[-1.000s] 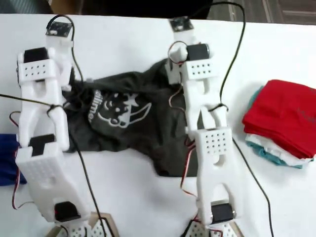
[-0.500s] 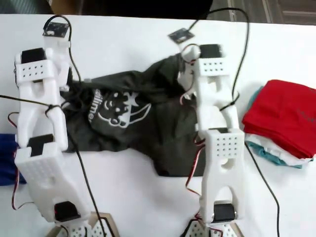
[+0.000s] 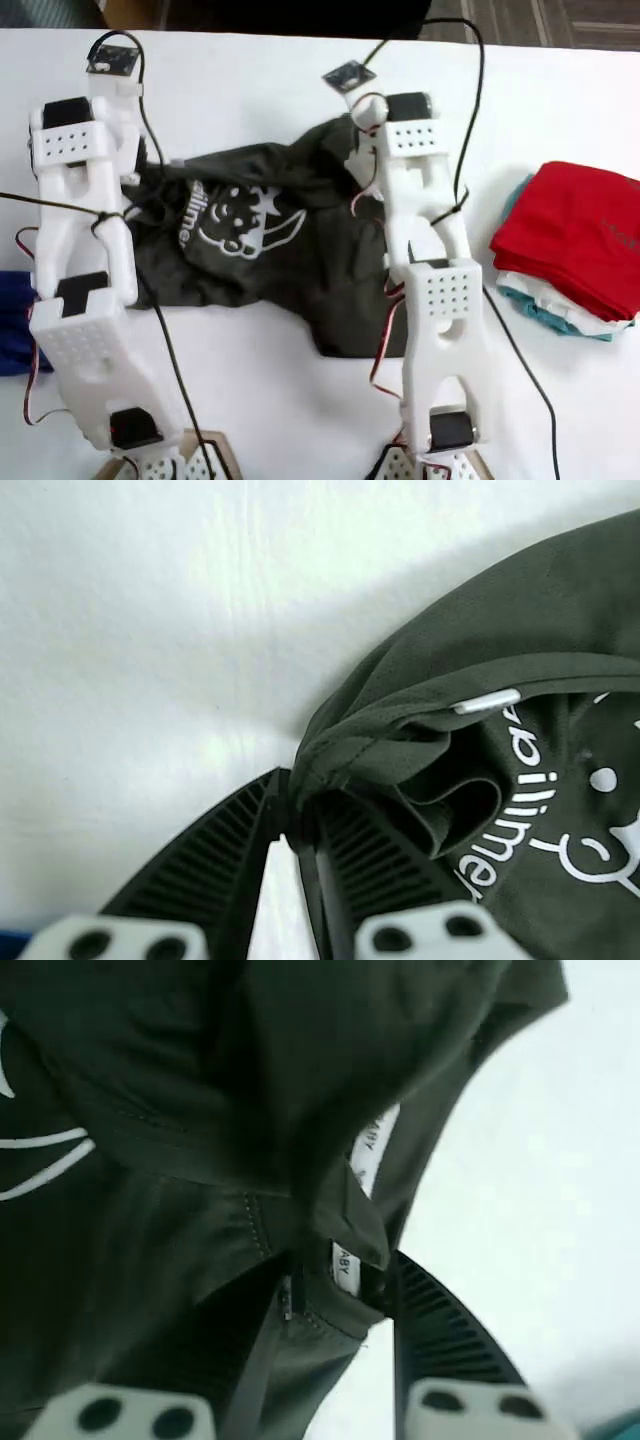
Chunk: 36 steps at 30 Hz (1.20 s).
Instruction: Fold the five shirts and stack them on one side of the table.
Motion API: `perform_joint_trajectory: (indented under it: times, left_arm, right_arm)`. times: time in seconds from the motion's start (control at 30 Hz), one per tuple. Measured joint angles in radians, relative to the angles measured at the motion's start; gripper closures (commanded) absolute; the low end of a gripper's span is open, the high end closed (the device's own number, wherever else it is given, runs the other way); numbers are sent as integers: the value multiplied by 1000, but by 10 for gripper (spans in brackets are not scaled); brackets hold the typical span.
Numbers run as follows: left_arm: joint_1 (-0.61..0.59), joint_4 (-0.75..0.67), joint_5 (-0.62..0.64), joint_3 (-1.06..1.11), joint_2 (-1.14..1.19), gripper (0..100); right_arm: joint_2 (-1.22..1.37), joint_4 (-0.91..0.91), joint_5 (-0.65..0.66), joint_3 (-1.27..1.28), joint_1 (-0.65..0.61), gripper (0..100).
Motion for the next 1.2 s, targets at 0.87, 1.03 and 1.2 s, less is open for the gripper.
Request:
perform_joint_trajectory:
  times: [0.87, 1.03, 1.2]
  left_arm:
    - [0, 0, 0, 0, 0, 976]
    - [0, 0, 0, 0, 0, 976]
    - [0, 0, 0, 0, 0, 976]
  right_arm:
    - [120, -49, 0, -71, 11, 858]
    - [120, -49, 0, -86, 44, 858]
    - [150, -49, 0, -94, 51, 858]
